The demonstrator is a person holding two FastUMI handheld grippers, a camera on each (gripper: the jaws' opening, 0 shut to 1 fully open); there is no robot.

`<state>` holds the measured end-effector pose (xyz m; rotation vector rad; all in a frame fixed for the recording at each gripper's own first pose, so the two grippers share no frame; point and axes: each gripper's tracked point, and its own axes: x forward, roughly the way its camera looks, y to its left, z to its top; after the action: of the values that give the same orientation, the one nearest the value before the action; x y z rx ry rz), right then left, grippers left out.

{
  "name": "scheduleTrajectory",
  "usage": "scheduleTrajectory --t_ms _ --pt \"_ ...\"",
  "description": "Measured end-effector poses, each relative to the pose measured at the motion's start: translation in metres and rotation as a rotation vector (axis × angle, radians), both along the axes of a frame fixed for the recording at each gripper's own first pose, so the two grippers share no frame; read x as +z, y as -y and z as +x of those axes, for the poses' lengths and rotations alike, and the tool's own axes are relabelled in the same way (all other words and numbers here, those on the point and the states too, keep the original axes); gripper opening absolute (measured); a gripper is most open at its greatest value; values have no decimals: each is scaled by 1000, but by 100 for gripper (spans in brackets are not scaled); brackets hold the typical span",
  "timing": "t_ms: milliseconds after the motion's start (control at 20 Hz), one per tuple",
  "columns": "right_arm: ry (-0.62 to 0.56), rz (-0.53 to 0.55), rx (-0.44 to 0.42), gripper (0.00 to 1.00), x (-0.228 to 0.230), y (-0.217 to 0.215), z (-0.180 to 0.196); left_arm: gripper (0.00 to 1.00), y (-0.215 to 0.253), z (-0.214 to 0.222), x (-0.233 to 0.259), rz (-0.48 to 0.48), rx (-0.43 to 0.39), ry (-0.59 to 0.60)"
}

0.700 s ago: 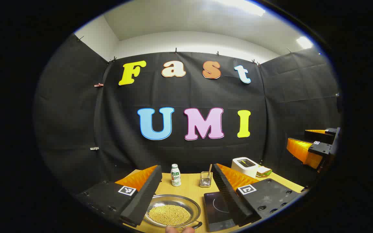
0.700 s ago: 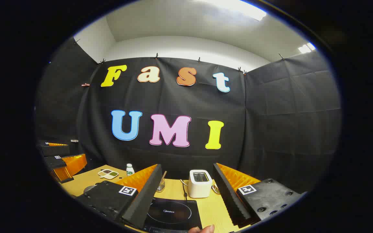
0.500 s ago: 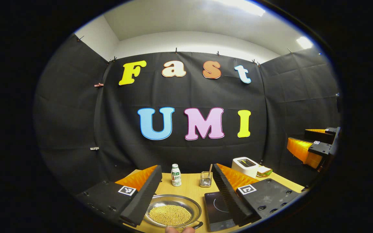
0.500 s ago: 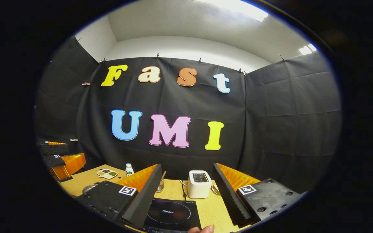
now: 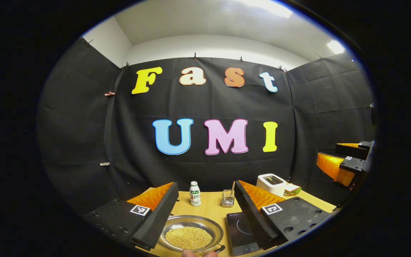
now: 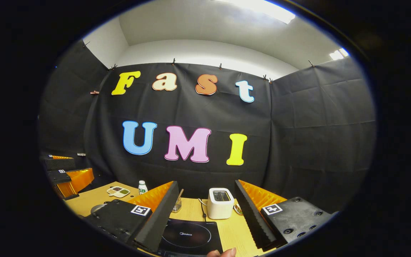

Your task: First push the handle of the pot to place it horizontally, then grasp the pot with both hands and set it on the induction cooktop.

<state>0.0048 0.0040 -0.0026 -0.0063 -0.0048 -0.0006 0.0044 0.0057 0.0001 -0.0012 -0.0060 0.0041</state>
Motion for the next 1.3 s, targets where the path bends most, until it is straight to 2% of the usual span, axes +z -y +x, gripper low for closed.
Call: scheduleTrajectory --t_ms 150,250,450,600,700,900,1150,1300 --pt "-2 -4 -2 97 -1 -1 1 96 -1 -2 0 -3 -1 2" --pt "-2 -10 -3 97 -2 -1 1 72 0 0 -2 -5 -20 -12" --pt "-11 -19 -8 97 -6 0 1 7 9 -4 -7 3 -92 -46" --pt "-13 -17 -11 97 -7 -1 1 5 9 0 -28 21 -152 -117" --pt "-19 -19 -9 97 -10 -2 1 5 5 0 -55 32 -180 -214" --pt "-25 -27 -10 97 -13 -1 1 5 -8 -5 -131 8 -216 -482" --pt "-43 -31 -18 97 -20 4 1 5 -13 -32 -215 40 -281 -804" --pt "-51 -32 -26 97 -23 7 1 5 -8 -56 -264 -12 -327 -1022"
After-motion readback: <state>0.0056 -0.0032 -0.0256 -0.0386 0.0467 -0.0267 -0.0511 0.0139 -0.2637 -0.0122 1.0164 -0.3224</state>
